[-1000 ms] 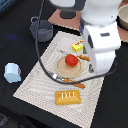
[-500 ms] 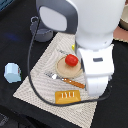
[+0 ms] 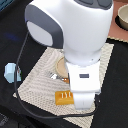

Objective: Interact with the objects in diverse but meaningful ways.

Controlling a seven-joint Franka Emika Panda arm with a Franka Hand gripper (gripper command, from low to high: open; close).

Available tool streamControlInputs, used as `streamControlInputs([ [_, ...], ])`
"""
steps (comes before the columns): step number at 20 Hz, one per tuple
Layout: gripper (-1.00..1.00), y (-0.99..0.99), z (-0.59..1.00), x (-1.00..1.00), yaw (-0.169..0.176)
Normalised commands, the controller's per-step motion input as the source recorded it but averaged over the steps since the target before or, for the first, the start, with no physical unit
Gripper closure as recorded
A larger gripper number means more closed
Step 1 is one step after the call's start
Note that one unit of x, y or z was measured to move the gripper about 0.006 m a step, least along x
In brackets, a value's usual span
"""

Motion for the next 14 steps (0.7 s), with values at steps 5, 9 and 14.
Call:
streamControlInputs([
  [5, -1.0, -0.33, -0.15, 0.03, 0.0],
  [9, -1.0, -0.3, -0.21, 0.01, 0.0],
  [14, -1.0, -0.18, -0.2, 0.03, 0.004],
])
